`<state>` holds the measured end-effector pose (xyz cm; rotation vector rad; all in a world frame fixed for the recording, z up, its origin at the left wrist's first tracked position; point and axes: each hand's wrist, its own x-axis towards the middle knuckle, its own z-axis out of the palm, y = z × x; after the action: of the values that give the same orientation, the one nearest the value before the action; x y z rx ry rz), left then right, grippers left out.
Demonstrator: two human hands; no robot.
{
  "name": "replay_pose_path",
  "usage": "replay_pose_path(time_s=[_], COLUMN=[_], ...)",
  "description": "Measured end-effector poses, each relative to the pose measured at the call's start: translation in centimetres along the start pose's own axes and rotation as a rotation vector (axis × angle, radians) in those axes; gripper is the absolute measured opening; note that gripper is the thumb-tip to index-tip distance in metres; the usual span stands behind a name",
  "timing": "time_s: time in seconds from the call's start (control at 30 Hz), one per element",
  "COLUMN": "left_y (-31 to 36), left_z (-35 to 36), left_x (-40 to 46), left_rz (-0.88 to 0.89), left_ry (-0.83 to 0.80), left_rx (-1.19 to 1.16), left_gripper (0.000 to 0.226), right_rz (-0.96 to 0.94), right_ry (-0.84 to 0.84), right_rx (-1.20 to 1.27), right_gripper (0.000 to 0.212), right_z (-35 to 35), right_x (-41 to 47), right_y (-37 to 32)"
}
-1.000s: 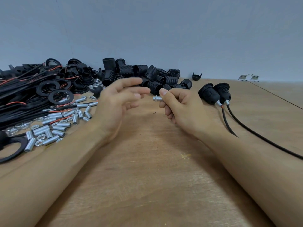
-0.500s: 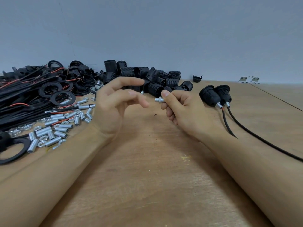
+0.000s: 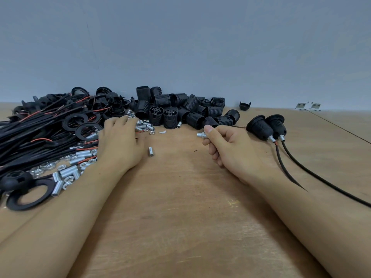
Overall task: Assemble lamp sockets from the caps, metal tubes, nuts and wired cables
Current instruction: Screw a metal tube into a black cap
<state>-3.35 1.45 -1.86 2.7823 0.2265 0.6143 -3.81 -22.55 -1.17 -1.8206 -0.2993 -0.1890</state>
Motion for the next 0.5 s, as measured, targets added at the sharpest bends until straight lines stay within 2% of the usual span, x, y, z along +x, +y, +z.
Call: replay_pose_path(time_s=[0.1,0.23,0.33,0.4,0.5], left_y=[-0.2,0.3,-0.5,-2.1,-4.1], left_z=[-0.4,-0.7,-1.1,-1.7,-2.2], left_x=[0.3,0.0,0.5,1.1,1.4], left_rz=[-0.045,-0.061,-0.053,-0.157,-0.356], left_ry=[0.081,0.178,0.191,0.183,0.059], left_rx=[-0.135,-0.265,-0.071,0.122,0.230], left_gripper=[0.026,0.028,0.028,0.034,0.034], right_rz=[0.008,0.015,0.018,0.024,0.030], right_ry=[-0.001,0.008,0.005,-0.002,-0.008], right_rx=[0.001,-0.008,-0.017,-0.024,-0.030], right_gripper=[0.038,0.038,0.037,0.037,0.037], right_z=[0.0,-0.1,-0.1,-0.2,-0.2], right_x=[-0.1,-0.1,0.0,-0.1,-0.2], right_y=[-0.2,-0.2,-0.1,-0.2,-0.2])
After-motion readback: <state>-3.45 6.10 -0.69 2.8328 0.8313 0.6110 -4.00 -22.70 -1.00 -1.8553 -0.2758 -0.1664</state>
